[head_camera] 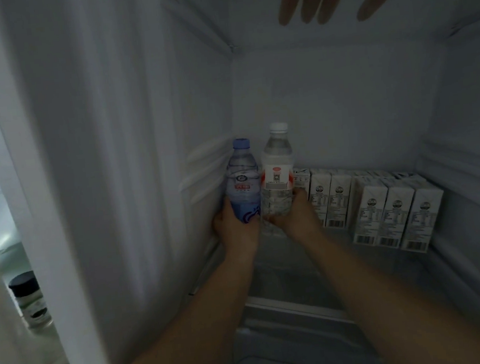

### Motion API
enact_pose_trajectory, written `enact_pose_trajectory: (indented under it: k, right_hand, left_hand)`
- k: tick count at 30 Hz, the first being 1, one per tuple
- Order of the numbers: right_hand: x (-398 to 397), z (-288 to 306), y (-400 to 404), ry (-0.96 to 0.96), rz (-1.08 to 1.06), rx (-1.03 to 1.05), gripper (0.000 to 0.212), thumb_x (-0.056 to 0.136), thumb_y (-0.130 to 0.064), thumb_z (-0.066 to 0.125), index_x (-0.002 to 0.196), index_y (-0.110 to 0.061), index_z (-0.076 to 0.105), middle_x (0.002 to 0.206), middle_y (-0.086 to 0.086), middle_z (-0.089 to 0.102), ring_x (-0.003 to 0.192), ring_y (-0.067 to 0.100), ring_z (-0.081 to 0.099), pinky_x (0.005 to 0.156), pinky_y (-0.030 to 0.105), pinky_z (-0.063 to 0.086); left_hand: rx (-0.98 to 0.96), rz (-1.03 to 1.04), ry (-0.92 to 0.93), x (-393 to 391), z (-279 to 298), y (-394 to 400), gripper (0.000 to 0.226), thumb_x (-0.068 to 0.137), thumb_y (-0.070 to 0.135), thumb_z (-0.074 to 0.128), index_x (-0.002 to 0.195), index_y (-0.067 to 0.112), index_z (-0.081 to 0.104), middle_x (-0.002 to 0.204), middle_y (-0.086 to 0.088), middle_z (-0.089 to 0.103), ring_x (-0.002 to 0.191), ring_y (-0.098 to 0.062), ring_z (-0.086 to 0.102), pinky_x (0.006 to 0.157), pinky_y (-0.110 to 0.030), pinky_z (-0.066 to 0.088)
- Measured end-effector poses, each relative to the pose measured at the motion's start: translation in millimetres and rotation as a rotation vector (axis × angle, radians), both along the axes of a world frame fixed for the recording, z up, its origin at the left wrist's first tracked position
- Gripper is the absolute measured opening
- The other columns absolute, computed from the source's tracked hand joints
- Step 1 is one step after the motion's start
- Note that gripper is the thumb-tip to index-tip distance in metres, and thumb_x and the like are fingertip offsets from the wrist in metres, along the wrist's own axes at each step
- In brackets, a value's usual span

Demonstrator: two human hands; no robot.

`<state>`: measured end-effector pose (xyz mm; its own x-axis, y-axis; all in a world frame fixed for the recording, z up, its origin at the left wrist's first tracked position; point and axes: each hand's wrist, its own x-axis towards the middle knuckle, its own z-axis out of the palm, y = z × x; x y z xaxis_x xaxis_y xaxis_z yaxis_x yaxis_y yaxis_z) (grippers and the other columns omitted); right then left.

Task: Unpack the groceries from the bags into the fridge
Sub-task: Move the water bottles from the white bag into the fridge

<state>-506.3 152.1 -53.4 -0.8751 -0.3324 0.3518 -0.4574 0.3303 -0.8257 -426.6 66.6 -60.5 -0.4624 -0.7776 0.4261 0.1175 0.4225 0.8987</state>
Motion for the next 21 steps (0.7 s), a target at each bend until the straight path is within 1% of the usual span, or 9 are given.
enact_pose_trajectory:
  k: [4,7,9,11,14,16,18,20,21]
  right_hand:
    - [2,-1,0,0.021,0.002,-0.004,0.077,0.064,-0.017,0.086,0.125,-0.007,0.04,0.121,0.01,0.061,0.105,0.021,0.061,0.085,0.029,0.049]
    - [7,3,4,-0.005,0.029,0.023,0.074,0.066,-0.018,0.084,0.125,-0.008,0.041,0.122,0.008,0.06,0.106,0.021,0.06,0.089,0.032,0.05]
    - [13,8,10,-0.032,0.062,0.015,0.07,0.069,-0.014,0.082,0.126,-0.007,0.042,0.124,0.009,0.059,0.104,0.018,0.059,0.089,0.03,0.048]
    - [24,13,18,-0.057,0.09,-0.012,0.07,0.074,-0.011,0.078,0.133,-0.008,0.04,0.128,0.007,0.056,0.102,0.012,0.054,0.089,0.026,0.045]
    - [46,19,35,-0.059,0.083,-0.02,0.067,0.08,-0.016,0.073,0.139,-0.011,0.041,0.132,0.006,0.053,0.113,0.015,0.052,0.095,0.028,0.043]
    - [65,21,48,-0.027,0.056,-0.007,0.062,0.081,-0.018,0.072,0.137,-0.014,0.045,0.134,0.008,0.053,0.121,0.02,0.052,0.099,0.028,0.042]
    - [90,20,64,0.013,0.037,-0.019,0.057,0.082,-0.016,0.071,0.134,-0.015,0.049,0.132,0.007,0.055,0.121,0.018,0.052,0.098,0.025,0.04]
    - [121,21,83,0.095,-0.002,0.017,0.055,0.082,-0.017,0.071,0.133,-0.017,0.051,0.131,0.003,0.056,0.119,0.013,0.051,0.096,0.021,0.037]
    - [137,21,92,0.131,-0.019,0.052,0.055,0.083,-0.017,0.07,0.133,-0.018,0.051,0.132,0.001,0.055,0.119,0.01,0.05,0.095,0.018,0.035]
  left_hand:
    - [-0.025,-0.034,-0.049,3,4,-1,0.036,0.082,0.006,0.065,0.118,0.006,0.059,0.111,-0.013,0.065,0.097,-0.019,0.059,0.082,-0.02,0.042]
    - [-0.023,-0.132,-0.137,13,11,0,0.034,0.086,0.01,0.061,0.119,0.008,0.056,0.118,-0.016,0.063,0.109,-0.03,0.059,0.094,-0.038,0.048]
    - [0.035,-0.182,-0.131,25,16,3,0.026,0.086,0.01,0.061,0.113,0.012,0.058,0.114,-0.014,0.064,0.106,-0.031,0.059,0.094,-0.042,0.049]
    - [0.124,-0.248,-0.047,39,17,10,0.022,0.087,0.004,0.061,0.105,0.018,0.058,0.106,-0.005,0.062,0.1,-0.023,0.06,0.089,-0.034,0.048]
    - [0.262,-0.372,0.049,66,22,24,0.039,0.087,0.005,0.063,0.124,0.012,0.054,0.113,0.003,0.058,0.1,-0.011,0.057,0.085,-0.023,0.045]
    - [0.255,-0.415,0.054,85,24,30,0.039,0.086,0.008,0.065,0.124,0.011,0.055,0.105,0.008,0.06,0.091,-0.003,0.058,0.079,-0.013,0.046]
    - [0.207,-0.469,0.057,105,24,36,0.031,0.086,0.008,0.065,0.114,0.018,0.058,0.093,0.016,0.06,0.079,0.009,0.056,0.069,-0.003,0.045]
    - [0.145,-0.522,0.044,125,22,41,0.029,0.084,0.005,0.066,0.107,0.02,0.057,0.096,0.012,0.061,0.082,0.007,0.057,0.07,-0.003,0.046]
    - [0.122,-0.553,0.038,135,21,44,0.03,0.083,0.003,0.066,0.108,0.018,0.057,0.101,0.006,0.063,0.088,0.0,0.059,0.076,-0.005,0.047]
